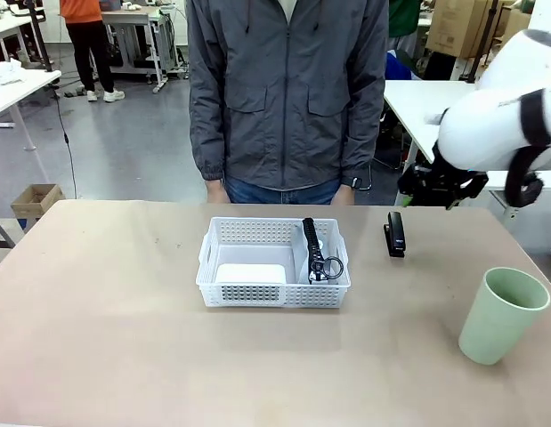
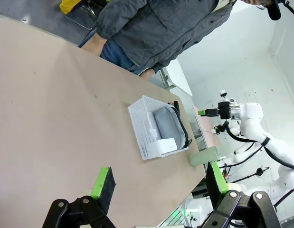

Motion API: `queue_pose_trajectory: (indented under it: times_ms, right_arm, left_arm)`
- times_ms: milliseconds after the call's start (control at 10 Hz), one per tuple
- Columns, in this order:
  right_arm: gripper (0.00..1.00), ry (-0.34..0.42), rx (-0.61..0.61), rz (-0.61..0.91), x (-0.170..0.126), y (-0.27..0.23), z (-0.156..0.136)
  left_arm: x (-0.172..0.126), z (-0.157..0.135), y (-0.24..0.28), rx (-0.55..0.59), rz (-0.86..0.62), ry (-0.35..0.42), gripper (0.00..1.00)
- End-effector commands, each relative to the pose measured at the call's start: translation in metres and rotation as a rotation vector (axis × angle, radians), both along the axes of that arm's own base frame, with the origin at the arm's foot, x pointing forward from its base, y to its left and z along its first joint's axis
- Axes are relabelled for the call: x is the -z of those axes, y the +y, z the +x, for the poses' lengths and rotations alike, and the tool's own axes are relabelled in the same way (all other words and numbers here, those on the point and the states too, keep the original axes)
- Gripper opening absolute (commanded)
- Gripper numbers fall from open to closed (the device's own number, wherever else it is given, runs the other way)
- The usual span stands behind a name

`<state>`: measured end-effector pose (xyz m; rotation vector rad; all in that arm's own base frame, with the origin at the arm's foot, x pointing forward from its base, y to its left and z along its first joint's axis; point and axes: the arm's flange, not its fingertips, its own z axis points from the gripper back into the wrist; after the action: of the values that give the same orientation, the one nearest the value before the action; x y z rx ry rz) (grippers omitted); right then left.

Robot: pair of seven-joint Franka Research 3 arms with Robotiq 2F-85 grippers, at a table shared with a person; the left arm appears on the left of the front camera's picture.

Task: Efficiently arrange items inside the basket to fit them all.
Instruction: Pick up the Stapler and place it inside the Organizing basket.

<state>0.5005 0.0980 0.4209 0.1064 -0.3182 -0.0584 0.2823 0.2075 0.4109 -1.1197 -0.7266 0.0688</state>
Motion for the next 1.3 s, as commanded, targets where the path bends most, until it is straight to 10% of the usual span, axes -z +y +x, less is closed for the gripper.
queue_pose_trajectory:
  times_ms: [0,1200]
  right_arm:
    - [1.00,0.035,0.126,-0.023,0.021,0.017,0.034]
    - [1.00,0.282,0.239,-0.081,0.117,0.024,0.111]
  left_arm:
    - [-0.001,-0.003,0.002,0.014,0.004,-0.008,1.00]
    - [-0.001,-0.003,0.002,0.014,0.004,-0.008,1.00]
